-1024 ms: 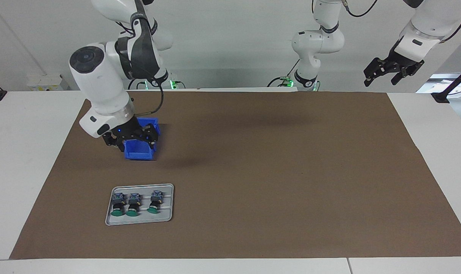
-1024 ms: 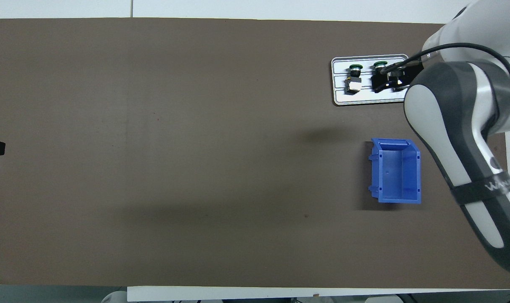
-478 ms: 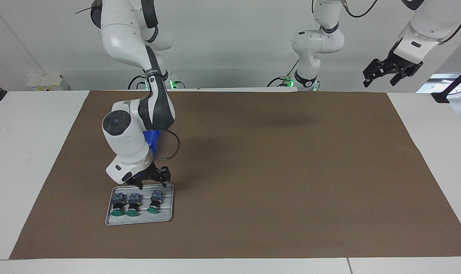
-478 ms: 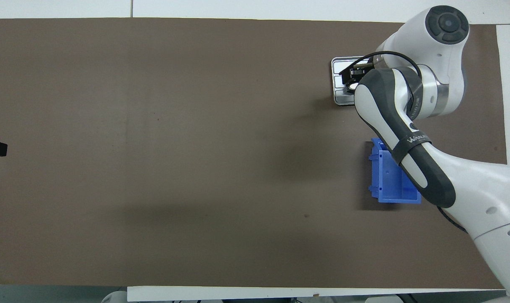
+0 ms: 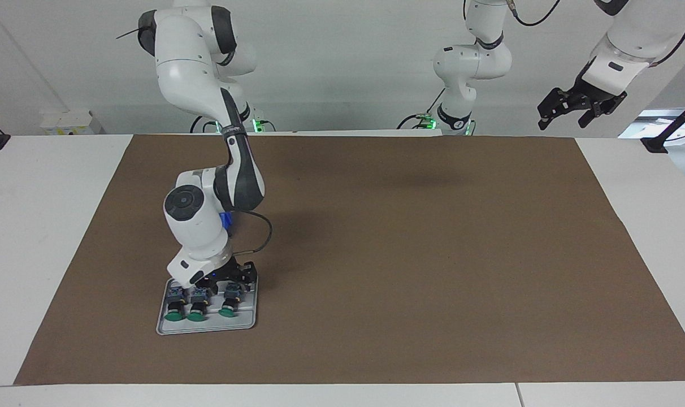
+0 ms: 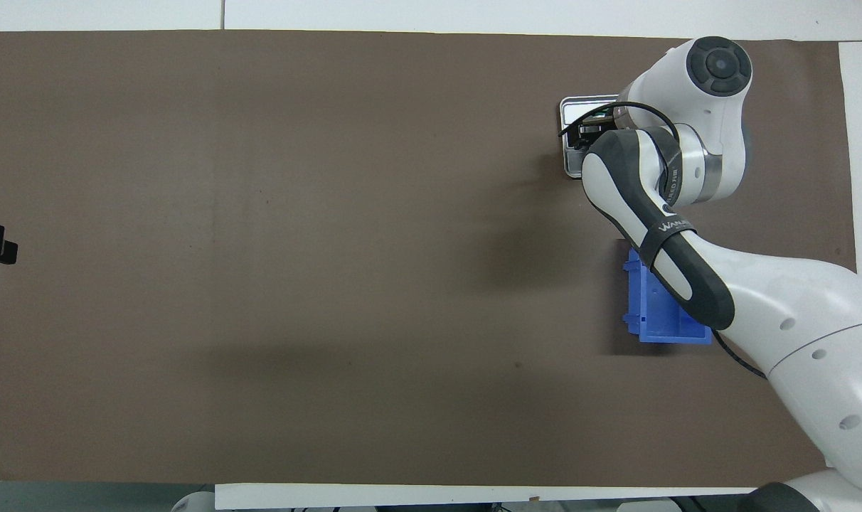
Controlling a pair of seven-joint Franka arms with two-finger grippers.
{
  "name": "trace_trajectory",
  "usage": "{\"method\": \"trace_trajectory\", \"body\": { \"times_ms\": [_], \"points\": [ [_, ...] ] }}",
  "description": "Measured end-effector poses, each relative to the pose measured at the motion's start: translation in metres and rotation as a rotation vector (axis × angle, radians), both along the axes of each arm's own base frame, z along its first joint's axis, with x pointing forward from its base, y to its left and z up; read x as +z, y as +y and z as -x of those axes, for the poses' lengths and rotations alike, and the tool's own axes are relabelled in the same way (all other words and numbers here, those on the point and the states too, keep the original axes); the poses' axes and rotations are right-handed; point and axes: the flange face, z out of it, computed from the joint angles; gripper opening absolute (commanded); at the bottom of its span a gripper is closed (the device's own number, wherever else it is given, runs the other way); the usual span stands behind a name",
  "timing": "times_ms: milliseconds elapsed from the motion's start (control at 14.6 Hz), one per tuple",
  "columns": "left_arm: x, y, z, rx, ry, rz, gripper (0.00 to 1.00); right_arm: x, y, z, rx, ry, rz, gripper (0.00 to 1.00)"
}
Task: Place and press button with both arms
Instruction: 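Grasp a green-topped button from the tray with the right gripper, then carry the button to the table center and set it down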
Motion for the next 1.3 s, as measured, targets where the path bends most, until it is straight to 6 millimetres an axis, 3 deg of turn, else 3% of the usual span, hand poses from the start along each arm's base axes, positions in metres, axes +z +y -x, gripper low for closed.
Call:
{"method": "trace_trajectory", "body": {
  "times_ms": [137,273,341,546,751,888,1092,1297],
  "points": [
    [0.0,0.0,0.0,-0.001,0.0,0.0,1.0,-0.01,-0.001,0.003,0.0,0.0,0.0,0.58],
    [0.0,0.0,0.0,-0.001,0.0,0.0,1.0,-0.015,-0.002,0.005,-0.002,0.003,0.001,0.13],
    [0.0,0.0,0.0,-0.001,0.0,0.0,1.0,-0.015,-0.003,0.005,-0.003,0.003,0.002,0.0],
    [0.0,0.0,0.0,-0.001,0.0,0.0,1.0,-0.003,-0.005,0.002,-0.006,0.038,0.009,0.0],
    [0.0,0.0,0.001,-0.001,-0.001,0.0,1.0,0.041,0.002,-0.004,0.002,0.085,0.012,0.0],
    [0.001,0.0,0.001,-0.001,-0.001,0.0,1.0,0.076,0.014,0.003,-0.021,0.114,0.008,0.0],
    [0.0,0.0,0.002,0.0,0.0,0.0,1.0,0.127,0.067,0.037,-0.138,0.171,0.015,0.0],
    [0.0,0.0,0.002,0.0,0.0,0.0,1.0,0.15,0.146,0.074,-0.314,0.181,0.026,0.0]
  ]
}}
